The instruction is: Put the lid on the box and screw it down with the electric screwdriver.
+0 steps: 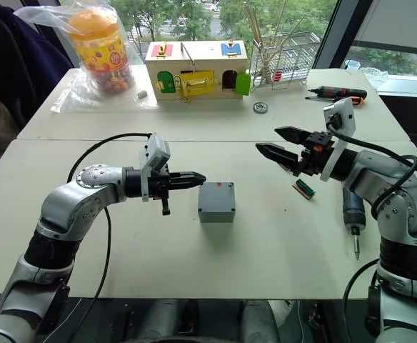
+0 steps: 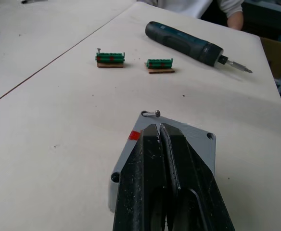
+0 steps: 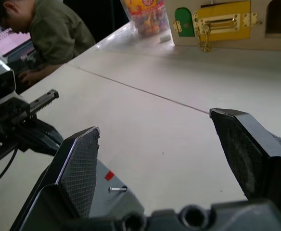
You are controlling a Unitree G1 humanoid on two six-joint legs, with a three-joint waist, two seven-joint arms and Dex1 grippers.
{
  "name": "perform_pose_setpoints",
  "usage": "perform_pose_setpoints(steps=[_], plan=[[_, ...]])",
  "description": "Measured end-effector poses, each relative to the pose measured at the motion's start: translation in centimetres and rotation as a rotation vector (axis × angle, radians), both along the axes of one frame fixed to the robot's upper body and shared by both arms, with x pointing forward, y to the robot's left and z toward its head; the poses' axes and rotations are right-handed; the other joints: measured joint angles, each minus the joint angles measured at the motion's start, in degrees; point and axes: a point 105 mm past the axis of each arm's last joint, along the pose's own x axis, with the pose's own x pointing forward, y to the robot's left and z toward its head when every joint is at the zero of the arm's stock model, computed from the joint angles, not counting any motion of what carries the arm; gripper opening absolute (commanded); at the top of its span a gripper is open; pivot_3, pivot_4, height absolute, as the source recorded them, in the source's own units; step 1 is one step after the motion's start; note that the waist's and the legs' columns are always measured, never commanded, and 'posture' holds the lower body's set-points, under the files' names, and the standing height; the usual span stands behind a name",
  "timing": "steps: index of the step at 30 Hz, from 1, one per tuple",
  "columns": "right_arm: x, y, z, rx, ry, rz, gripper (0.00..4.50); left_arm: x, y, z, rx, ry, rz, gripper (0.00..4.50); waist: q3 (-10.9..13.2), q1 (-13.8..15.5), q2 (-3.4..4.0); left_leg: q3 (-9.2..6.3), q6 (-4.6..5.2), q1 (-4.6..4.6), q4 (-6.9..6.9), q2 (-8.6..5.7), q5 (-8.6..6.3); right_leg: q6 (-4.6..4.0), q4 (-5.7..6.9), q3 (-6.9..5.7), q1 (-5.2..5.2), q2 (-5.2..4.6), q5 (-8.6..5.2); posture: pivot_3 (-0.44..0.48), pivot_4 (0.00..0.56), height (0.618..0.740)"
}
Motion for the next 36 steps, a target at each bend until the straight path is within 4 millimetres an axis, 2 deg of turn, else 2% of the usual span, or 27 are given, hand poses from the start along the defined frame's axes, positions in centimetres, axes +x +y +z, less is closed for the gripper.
perform_pose_setpoints(steps=[4,8,16,36], plan=[[-1.0,2.4,-3.3,-0.154,-0.005,0.102,3.89,0.2,0.1,-0.4,0.002,0.007,0.008,0.0,0.0,0.05,0.0,0.01,0.01,0.0,0.02,-0.02,0.0,0.0,-0.01,0.01,-0.01,-0.01,0.0,0.0,0.15,0.706],[-1.0,4.6,-5.0,-0.206,-0.063,0.172,3.89,0.2,0.8,-0.8,0.026,0.014,0.026,0.0,0.0,0.09,0.0,0.0,0.0,0.0,0.03,-0.02,0.0,0.0,-0.01,0.02,-0.01,-0.01,0.0,0.0,0.15,0.706],[0.6,4.6,-7.8,-0.232,-0.067,0.146,3.89,0.2,1.6,-0.9,0.049,0.015,0.044,0.0,0.01,0.05,-0.01,0.0,-0.01,-0.01,0.05,-0.01,0.0,0.0,0.0,0.0,0.0,0.0,0.0,0.0,0.15,0.706],[2.0,4.1,-7.3,-0.196,-0.088,0.076,3.89,-0.2,1.2,-1.3,0.055,0.028,0.032,0.0,0.0,0.07,-0.01,0.0,-0.01,-0.01,0.05,-0.02,0.0,0.0,0.0,0.0,0.01,0.0,0.0,0.0,0.15,0.706]])
